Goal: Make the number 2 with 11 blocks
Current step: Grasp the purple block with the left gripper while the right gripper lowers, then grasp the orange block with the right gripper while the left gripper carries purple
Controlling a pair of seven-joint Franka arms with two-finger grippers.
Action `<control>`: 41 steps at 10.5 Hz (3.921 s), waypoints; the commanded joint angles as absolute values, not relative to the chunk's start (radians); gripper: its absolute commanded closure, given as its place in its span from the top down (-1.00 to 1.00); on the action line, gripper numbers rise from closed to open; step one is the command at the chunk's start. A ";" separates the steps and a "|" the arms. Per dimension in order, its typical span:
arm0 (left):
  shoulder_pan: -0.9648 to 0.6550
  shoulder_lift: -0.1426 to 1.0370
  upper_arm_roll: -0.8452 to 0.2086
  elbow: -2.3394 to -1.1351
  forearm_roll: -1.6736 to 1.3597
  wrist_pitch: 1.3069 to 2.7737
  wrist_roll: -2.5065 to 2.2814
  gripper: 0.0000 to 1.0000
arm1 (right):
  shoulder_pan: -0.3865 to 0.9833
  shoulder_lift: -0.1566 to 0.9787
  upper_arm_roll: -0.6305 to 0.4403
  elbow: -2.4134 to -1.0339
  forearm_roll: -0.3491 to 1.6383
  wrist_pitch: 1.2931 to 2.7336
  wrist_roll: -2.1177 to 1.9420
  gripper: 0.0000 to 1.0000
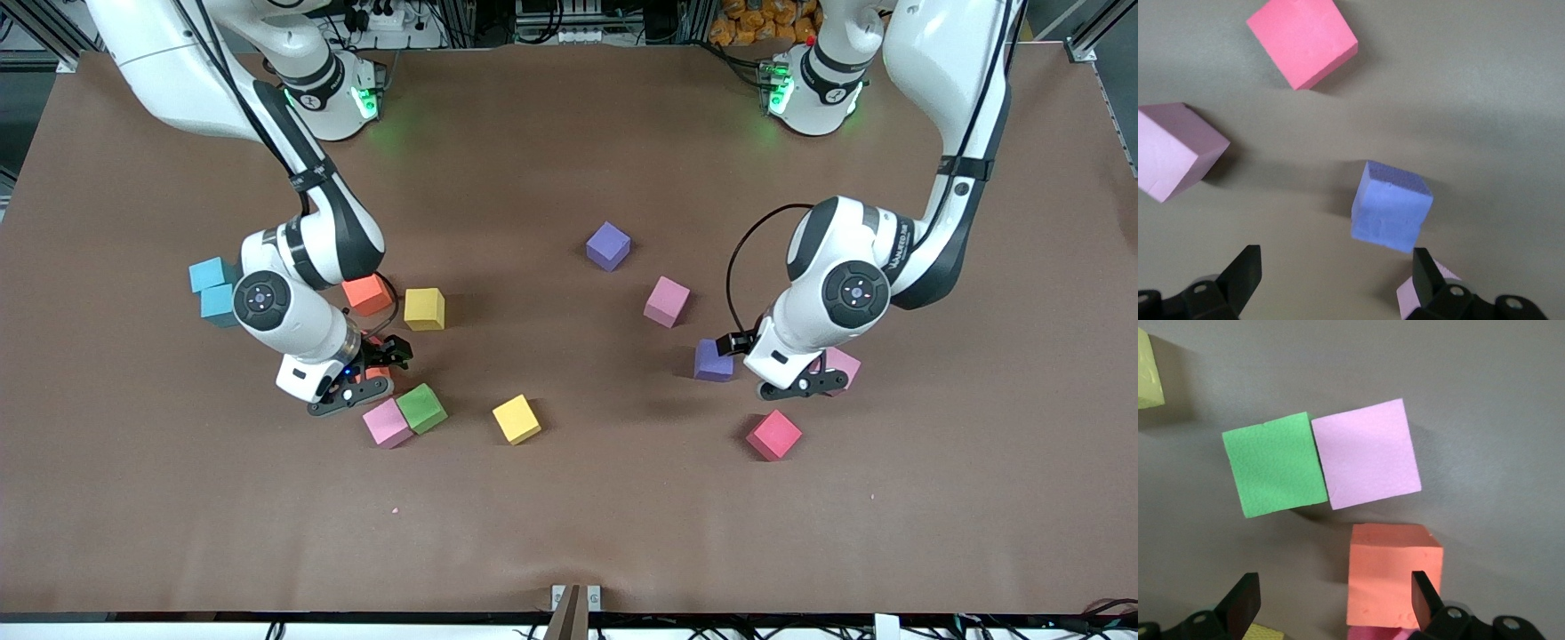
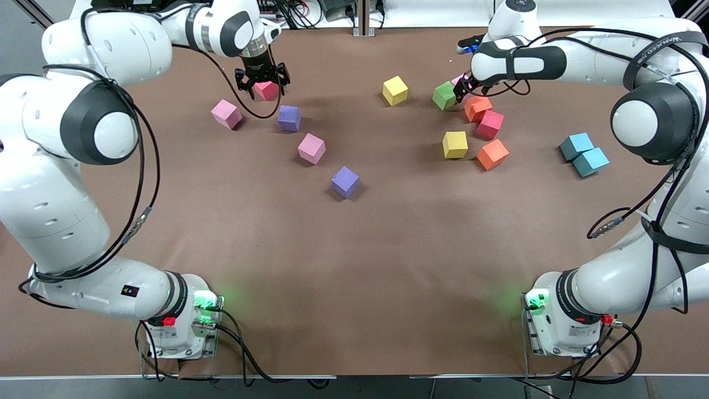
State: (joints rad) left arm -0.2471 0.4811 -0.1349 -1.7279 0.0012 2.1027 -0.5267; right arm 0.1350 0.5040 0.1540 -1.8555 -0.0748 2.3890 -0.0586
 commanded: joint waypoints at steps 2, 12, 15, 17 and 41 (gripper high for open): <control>-0.262 0.557 -0.135 -1.713 0.032 2.222 -0.548 1.00 | 0.115 0.521 0.152 -1.858 -0.140 2.407 -0.095 1.00; -0.325 0.666 -0.132 -1.698 0.130 2.299 -0.673 -0.21 | 0.101 0.597 0.150 -1.868 -0.146 2.516 -0.115 1.00; -0.337 0.635 -0.135 -1.695 0.130 2.298 -0.751 -0.82 | 0.097 0.606 0.150 -1.868 -0.147 2.525 -0.115 1.00; -0.365 0.612 -0.137 -1.657 0.127 2.264 -0.802 -0.82 | 0.078 0.612 0.150 -1.870 -0.147 2.525 -0.115 1.00; -0.927 0.692 -0.195 -1.516 0.098 2.171 -1.250 1.00 | 0.018 0.457 0.224 -1.741 -0.103 2.158 -0.721 -0.38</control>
